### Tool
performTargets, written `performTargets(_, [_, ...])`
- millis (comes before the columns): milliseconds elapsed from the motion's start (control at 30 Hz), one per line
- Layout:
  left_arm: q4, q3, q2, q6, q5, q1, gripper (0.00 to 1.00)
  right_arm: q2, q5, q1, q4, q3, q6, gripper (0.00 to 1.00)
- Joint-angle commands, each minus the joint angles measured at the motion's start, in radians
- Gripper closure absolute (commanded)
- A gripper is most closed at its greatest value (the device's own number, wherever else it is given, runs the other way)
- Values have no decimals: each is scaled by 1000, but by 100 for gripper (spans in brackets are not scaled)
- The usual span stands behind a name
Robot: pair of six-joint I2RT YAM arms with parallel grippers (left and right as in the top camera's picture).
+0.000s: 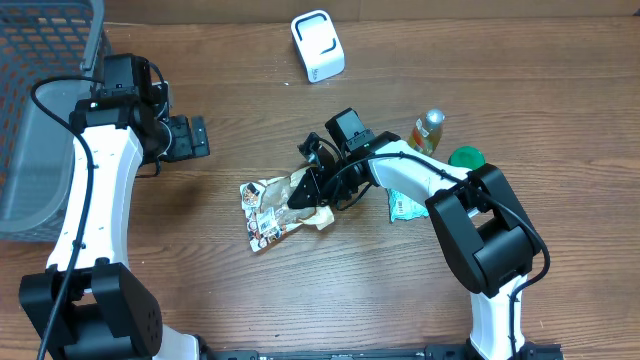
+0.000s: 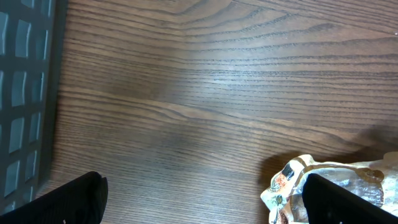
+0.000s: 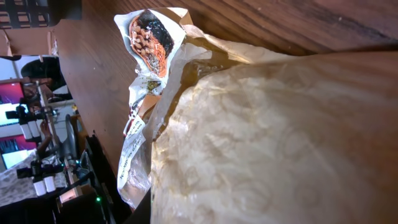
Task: Scan the item barcode
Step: 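Lift the PanTree bag with the right gripper up toward the white scanner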
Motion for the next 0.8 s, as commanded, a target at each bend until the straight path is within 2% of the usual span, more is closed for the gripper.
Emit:
performTargets(0, [3,12,-4,14,11,2,0,-98,12,0,-3,59,-51,89])
performTargets(233, [4,12,-4,14,11,2,1,-291,275,1,-154,127,-254,90])
performTargets(400, [4,12,-4,14,11,2,0,-396,412,1,-194,132,-369,94])
performTargets(767, [4,12,-4,14,11,2,0,-511,524,1,-166,133,-547,92])
